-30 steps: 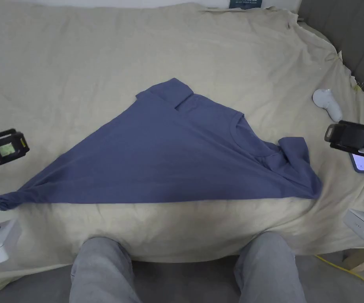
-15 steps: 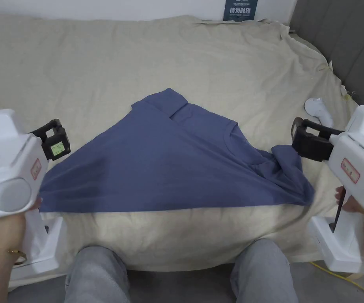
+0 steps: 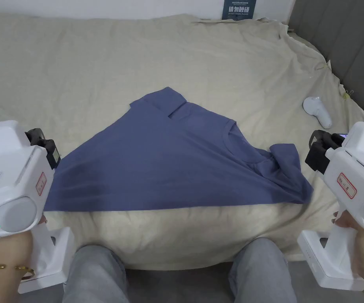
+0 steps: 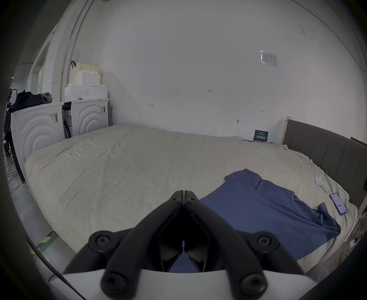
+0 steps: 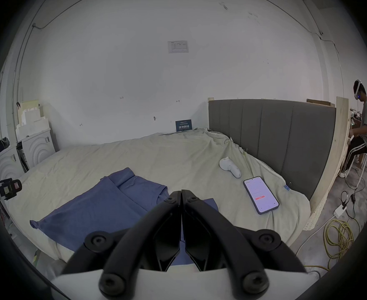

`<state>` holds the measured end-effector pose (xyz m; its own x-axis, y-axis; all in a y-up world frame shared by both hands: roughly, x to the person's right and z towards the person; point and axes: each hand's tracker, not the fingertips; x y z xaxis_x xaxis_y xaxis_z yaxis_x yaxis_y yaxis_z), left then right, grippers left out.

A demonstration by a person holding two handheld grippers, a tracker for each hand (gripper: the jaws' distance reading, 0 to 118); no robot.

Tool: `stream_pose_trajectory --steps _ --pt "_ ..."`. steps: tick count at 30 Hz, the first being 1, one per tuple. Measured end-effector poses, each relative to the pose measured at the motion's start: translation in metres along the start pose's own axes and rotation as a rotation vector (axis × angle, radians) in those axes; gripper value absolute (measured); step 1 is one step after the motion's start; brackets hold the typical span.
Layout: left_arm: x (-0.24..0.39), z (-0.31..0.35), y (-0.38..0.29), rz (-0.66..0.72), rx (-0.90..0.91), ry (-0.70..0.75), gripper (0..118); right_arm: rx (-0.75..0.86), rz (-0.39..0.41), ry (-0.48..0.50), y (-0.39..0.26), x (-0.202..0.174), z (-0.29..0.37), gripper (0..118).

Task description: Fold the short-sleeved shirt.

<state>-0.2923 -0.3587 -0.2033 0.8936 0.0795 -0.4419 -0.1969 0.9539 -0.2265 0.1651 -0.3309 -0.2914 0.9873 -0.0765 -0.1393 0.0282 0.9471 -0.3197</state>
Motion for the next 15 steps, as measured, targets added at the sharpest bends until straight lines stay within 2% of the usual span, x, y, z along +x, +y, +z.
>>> stream_pose_trajectory --steps 7,10,15 --pt "0.003 0.002 0.004 -0.007 0.001 -0.019 0 -0.133 0.005 -0.021 0.009 0.015 -0.021 0" --pt "0.007 0.003 0.006 -0.011 0.000 -0.026 0 -0.304 0.048 -0.034 0.020 0.023 -0.049 0" --pt "0.012 0.001 0.006 -0.016 -0.008 -0.037 0 -0.599 0.005 -0.026 0.025 0.039 -0.097 0"
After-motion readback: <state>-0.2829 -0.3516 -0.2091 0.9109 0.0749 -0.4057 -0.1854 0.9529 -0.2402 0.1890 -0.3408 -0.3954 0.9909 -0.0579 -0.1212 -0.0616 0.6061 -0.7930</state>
